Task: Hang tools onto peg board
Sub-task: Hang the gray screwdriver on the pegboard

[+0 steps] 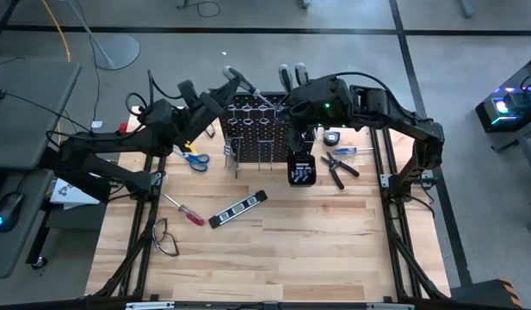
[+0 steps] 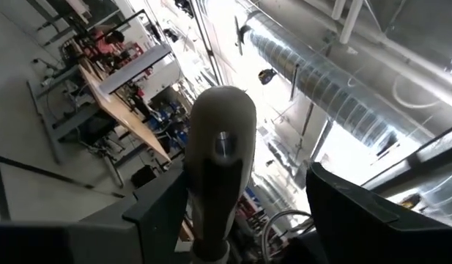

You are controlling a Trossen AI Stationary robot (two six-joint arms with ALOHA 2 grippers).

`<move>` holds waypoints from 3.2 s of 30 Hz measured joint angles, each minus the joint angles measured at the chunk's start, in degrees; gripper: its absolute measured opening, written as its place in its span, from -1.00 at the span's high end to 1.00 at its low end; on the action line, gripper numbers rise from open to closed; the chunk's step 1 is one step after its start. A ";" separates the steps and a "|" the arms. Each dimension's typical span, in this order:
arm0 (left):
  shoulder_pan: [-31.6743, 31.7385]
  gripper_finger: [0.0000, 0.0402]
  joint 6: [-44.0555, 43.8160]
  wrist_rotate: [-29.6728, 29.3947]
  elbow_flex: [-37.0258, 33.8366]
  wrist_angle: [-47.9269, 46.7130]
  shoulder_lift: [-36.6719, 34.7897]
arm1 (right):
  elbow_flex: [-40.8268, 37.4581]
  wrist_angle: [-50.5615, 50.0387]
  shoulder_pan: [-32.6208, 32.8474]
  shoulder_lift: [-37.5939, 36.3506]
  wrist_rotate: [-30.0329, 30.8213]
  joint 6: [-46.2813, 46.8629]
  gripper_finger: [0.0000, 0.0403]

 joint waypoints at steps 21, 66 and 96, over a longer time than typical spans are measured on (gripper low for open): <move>-0.02 0.94 4.20 -7.08 -0.02 1.98 0.04 | 0.00 1.27 0.17 0.07 -0.29 0.70 0.93; 2.89 -0.19 2.82 10.49 0.00 -11.70 -2.94 | 0.09 -2.00 2.54 -1.73 5.73 -4.82 1.00; 3.05 -0.19 25.25 12.06 0.09 -2.50 -0.15 | -0.04 2.48 3.30 -0.06 -1.66 -4.52 1.00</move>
